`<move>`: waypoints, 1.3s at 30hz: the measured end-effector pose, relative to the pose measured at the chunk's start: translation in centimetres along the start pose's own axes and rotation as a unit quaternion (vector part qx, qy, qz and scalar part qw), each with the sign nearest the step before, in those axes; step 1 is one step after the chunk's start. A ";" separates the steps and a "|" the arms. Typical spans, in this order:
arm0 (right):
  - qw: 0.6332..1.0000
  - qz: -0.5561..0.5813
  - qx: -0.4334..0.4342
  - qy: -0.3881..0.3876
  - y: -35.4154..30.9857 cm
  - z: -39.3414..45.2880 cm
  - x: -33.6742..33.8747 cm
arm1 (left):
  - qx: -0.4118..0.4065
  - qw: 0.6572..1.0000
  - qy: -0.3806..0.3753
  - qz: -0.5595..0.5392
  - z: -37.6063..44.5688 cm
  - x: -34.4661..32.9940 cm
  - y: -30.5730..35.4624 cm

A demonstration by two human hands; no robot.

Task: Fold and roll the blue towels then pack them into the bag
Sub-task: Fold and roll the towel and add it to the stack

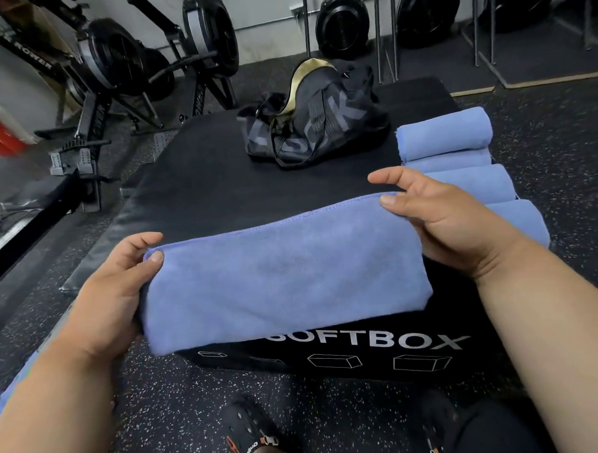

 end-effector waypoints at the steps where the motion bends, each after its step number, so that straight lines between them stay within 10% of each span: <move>1: 1.000 0.015 -0.008 -0.002 0.1 0.1 -0.2 | 0.017 1.000 -0.017 -0.005 0.2 -0.2 -0.1; 8: 0.933 -0.261 0.068 0.239 2.6 5.2 3.0 | 0.018 0.955 0.052 0.292 6.4 0.2 -4.2; 14: 0.894 -0.394 -0.031 0.210 5.1 5.7 3.0 | -0.108 0.847 0.109 0.510 5.8 -4.1 -2.9; 21: 0.912 -0.367 -0.049 0.179 6.2 4.9 3.9 | -0.265 0.831 -0.185 0.453 1.0 -22.7 -3.9; 27: 0.927 -0.347 -0.064 0.128 7.0 3.7 3.3 | -0.183 0.748 -0.237 0.592 3.6 -25.9 -7.7; 39: 0.934 -0.353 -0.023 0.044 6.6 3.3 2.1 | -0.195 0.743 -0.225 0.600 3.7 -25.7 -8.5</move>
Point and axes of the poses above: each hand's wrist, its own z-axis towards the middle knuckle, its own x-axis out of the back of the hand, y = z × x, the point moved 10 cm from there along z, towards the middle knuckle, and after that the axes turned 5 degrees about y, right-handed, at the moved point
